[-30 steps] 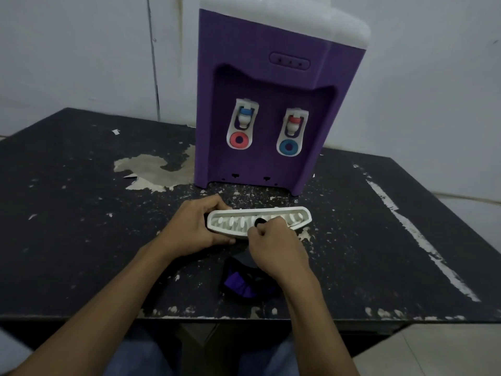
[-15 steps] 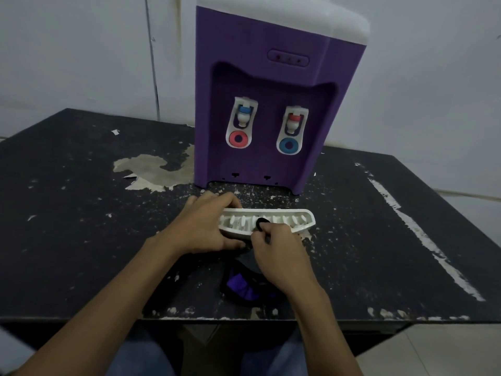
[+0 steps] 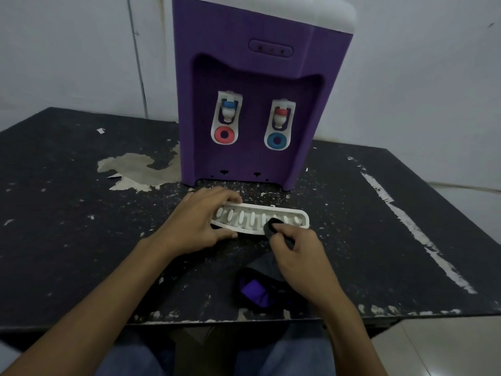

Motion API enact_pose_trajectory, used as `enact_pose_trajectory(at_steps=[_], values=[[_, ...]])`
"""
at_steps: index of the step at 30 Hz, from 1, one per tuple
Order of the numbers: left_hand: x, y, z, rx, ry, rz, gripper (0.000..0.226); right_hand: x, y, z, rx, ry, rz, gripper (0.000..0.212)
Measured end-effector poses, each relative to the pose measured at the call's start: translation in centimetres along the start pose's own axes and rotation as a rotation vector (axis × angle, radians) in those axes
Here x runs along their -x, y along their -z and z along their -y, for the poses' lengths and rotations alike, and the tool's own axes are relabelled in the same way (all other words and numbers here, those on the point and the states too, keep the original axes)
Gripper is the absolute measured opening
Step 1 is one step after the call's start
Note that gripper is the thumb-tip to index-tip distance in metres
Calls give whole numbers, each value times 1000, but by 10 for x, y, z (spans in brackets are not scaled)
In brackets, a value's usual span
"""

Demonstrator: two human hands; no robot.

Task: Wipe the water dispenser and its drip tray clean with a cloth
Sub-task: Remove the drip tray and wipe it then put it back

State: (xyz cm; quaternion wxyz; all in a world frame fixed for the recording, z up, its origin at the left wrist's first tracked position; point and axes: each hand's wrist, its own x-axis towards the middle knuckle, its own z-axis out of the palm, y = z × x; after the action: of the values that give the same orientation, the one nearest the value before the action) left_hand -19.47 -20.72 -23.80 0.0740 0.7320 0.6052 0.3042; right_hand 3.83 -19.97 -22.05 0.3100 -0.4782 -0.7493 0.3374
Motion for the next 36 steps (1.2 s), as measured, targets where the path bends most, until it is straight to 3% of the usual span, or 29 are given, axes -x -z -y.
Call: enact_pose_trajectory(at_steps=[7, 11, 14, 18, 23, 28, 36], values=[[-6, 4, -10, -92, 33, 104, 62, -3, 15, -5, 149, 100, -31, 38], [-8, 7, -13, -79, 68, 137, 59, -18, 16, 2, 408, 292, 43, 39], [-9, 8, -13, -60, 67, 149, 59, -33, 13, 9, 751, 409, 90, 40], [-15, 11, -12, -34, 85, 183, 59, -48, 21, 25, 1063, 514, 155, 32], [-16, 10, -7, 6, 90, 207, 61, -63, 24, 45, 1247, 615, 380, 19], [-14, 9, -6, 22, 78, 163, 59, -59, 22, 43, 1166, 568, 494, 13], [-6, 7, -8, 48, 75, 93, 55, -24, 8, 27, 632, 182, 239, 31]])
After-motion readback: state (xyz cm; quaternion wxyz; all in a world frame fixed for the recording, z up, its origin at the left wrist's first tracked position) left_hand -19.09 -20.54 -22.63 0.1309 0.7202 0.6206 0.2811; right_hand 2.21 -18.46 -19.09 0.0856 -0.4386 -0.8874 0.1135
